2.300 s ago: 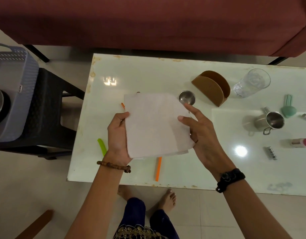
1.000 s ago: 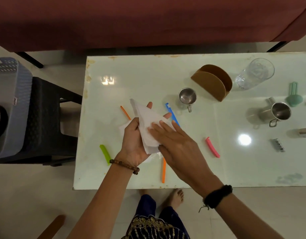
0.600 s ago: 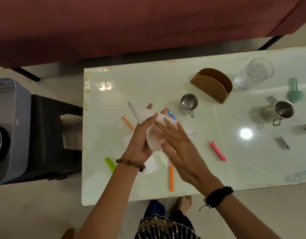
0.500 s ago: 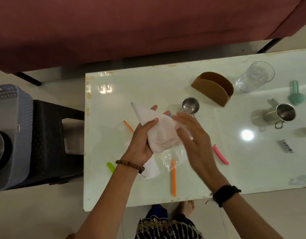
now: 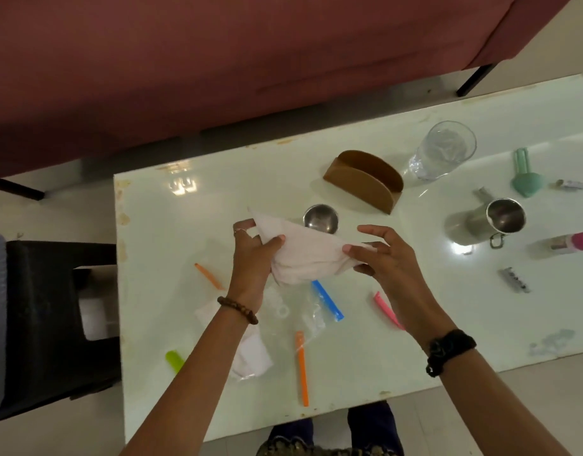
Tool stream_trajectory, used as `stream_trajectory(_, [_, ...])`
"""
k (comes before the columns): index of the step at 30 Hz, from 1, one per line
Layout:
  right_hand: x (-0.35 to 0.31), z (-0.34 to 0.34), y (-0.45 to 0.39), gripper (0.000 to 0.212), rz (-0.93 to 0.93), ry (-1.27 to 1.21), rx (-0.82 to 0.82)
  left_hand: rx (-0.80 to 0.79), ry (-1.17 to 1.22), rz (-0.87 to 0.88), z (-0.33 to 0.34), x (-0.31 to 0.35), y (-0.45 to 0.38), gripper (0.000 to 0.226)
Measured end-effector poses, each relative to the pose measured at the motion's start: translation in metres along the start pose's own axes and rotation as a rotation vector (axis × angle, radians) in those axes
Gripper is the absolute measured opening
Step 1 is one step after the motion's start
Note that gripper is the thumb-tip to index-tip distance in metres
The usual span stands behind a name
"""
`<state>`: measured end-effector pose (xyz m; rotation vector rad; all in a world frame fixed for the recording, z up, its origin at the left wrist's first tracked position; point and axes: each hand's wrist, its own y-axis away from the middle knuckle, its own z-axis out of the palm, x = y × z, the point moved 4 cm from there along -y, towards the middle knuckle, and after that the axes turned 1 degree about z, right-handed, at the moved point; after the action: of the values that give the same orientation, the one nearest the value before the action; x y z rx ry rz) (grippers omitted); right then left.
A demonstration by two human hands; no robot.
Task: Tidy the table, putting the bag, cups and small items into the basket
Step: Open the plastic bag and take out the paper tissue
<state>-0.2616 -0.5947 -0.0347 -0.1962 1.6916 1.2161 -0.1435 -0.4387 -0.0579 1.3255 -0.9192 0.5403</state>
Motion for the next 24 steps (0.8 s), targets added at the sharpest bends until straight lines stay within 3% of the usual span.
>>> stream_trajectory(4, [-0.012,-0.037,-0.019,0.026,0.052,-0.153,0.011,-0.028,-0.094,0.156,0.050,0.019,-0.010,0.039])
stream_trajectory(8, [-0.039,-0.071,-0.049,0.020,0.013,-0.283,0.076,-0.036,-0.274,0.240,0.106,0.043,-0.030,0.010])
stream_trajectory(12, [-0.054,-0.096,-0.086,0.020,-0.036,-0.283,0.151,-0.091,-0.216,0.003,0.148,0.054,-0.059,0.030])
stream_trajectory(15, [-0.051,-0.108,-0.109,0.022,0.023,-0.266,0.182,-0.135,-0.183,-0.144,0.169,0.056,-0.076,0.019])
stream_trajectory(19, [-0.038,-0.112,-0.123,0.022,0.101,-0.256,0.182,-0.100,-0.151,-0.236,0.181,0.052,-0.091,0.027])
stream_trajectory(24, [-0.023,-0.107,-0.132,0.021,0.154,-0.261,0.153,-0.041,-0.183,-0.271,0.186,0.045,-0.104,0.014])
